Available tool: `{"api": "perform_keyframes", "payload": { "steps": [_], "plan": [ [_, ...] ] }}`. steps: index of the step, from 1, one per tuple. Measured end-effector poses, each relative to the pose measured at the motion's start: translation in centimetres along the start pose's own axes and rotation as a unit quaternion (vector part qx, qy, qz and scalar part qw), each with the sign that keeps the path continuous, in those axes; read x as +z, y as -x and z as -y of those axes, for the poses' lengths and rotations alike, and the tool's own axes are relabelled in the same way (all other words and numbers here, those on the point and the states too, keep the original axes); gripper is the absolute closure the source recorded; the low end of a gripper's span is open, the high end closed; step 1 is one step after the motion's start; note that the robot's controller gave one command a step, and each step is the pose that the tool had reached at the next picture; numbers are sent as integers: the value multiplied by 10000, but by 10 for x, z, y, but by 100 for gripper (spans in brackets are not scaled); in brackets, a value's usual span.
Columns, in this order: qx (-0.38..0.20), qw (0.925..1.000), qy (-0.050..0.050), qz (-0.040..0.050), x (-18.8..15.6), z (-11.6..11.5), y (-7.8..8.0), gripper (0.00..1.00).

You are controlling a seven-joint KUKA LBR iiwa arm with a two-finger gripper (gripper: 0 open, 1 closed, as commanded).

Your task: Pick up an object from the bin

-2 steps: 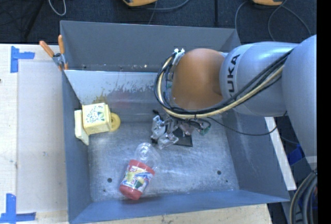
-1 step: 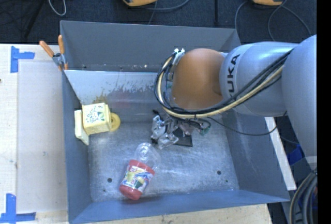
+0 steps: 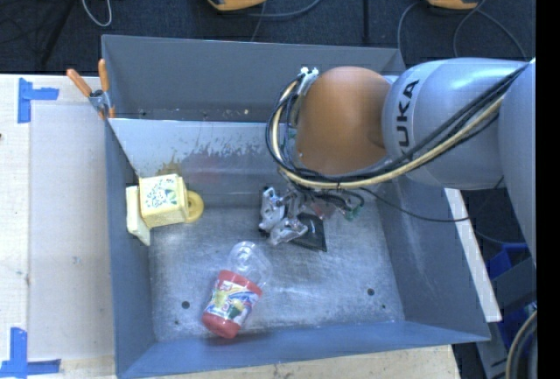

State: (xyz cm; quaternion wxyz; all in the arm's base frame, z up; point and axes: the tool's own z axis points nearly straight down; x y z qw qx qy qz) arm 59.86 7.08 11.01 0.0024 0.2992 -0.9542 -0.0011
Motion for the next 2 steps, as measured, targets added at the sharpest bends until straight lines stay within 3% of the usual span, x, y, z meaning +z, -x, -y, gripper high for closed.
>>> {"api": "perform_keyframes", "payload": {
  "steps": [1,2],
  "plan": [
    [-59,10000,-6,9,-61,-13,3,100],
    [-62,10000,-28,53,-96,-12,6,100]
  ]
}}
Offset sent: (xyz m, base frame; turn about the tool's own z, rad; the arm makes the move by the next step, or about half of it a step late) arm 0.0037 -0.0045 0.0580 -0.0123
